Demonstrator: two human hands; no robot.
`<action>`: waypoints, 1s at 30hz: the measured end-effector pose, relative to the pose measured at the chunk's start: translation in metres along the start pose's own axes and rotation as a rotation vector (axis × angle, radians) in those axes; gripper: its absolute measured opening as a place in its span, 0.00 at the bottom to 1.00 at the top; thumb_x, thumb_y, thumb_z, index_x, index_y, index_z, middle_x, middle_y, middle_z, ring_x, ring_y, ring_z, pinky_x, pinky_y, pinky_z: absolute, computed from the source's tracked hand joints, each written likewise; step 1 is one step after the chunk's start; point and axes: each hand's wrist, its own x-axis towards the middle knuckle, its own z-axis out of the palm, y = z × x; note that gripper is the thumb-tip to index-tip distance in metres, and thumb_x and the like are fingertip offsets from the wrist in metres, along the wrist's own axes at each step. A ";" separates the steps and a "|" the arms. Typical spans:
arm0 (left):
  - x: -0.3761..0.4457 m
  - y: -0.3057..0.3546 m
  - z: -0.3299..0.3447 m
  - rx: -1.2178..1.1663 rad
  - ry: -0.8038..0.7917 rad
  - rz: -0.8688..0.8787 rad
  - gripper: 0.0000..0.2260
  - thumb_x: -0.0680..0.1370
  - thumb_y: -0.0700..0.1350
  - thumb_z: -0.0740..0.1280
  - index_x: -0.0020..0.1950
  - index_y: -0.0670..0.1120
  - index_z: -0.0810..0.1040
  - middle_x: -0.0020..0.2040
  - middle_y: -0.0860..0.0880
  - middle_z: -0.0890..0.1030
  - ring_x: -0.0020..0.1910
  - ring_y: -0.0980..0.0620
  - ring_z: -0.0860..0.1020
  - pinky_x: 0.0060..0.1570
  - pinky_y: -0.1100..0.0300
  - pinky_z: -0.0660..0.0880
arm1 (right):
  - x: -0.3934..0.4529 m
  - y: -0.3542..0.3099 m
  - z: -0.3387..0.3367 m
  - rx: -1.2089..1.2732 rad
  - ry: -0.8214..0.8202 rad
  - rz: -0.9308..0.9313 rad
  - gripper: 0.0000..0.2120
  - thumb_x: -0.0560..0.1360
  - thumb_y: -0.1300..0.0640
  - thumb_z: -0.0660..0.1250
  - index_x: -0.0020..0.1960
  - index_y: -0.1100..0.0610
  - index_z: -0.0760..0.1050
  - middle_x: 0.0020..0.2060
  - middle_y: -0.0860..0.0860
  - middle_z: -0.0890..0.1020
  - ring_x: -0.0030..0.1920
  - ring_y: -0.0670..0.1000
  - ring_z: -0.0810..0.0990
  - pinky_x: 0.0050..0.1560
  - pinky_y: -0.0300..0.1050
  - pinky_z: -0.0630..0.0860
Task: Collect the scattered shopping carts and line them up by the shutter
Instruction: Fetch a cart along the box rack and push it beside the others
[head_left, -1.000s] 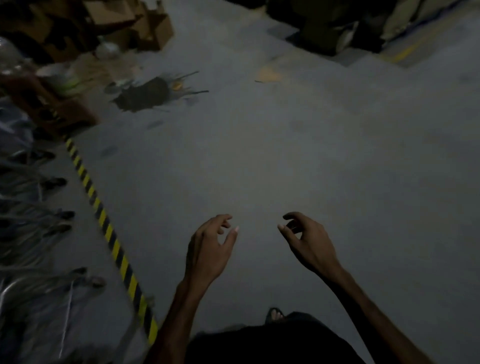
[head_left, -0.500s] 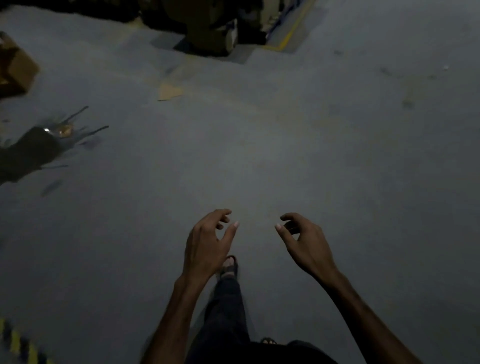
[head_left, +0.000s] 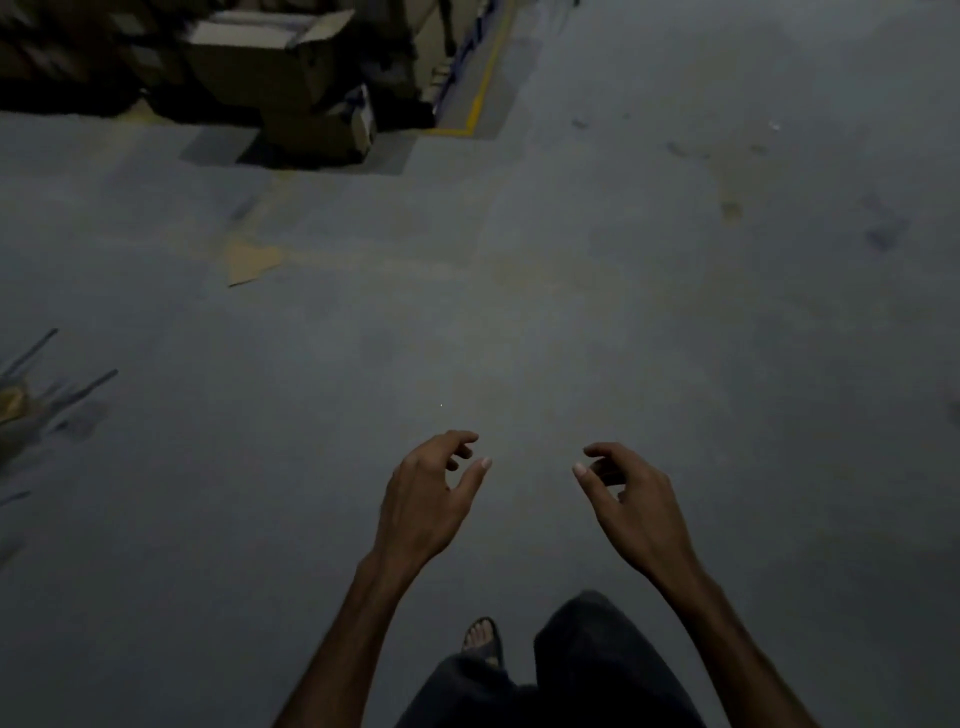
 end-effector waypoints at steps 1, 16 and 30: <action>0.018 0.000 0.000 0.000 -0.013 0.009 0.14 0.82 0.57 0.71 0.65 0.53 0.82 0.53 0.59 0.83 0.48 0.60 0.80 0.47 0.53 0.82 | 0.013 -0.003 0.001 0.006 0.016 0.009 0.13 0.80 0.44 0.71 0.62 0.48 0.81 0.48 0.40 0.84 0.49 0.37 0.81 0.48 0.42 0.78; 0.331 0.032 0.062 0.032 -0.107 0.080 0.15 0.82 0.56 0.72 0.66 0.51 0.82 0.53 0.56 0.84 0.47 0.58 0.81 0.47 0.51 0.82 | 0.313 0.008 -0.025 0.056 0.086 0.061 0.14 0.81 0.45 0.70 0.63 0.51 0.81 0.51 0.44 0.85 0.50 0.40 0.82 0.50 0.48 0.82; 0.589 0.046 0.098 -0.042 -0.076 -0.013 0.14 0.82 0.55 0.71 0.65 0.51 0.82 0.51 0.58 0.83 0.48 0.60 0.80 0.48 0.52 0.81 | 0.596 -0.017 -0.068 0.011 -0.006 0.033 0.12 0.81 0.46 0.71 0.61 0.49 0.82 0.46 0.41 0.84 0.48 0.39 0.83 0.47 0.44 0.79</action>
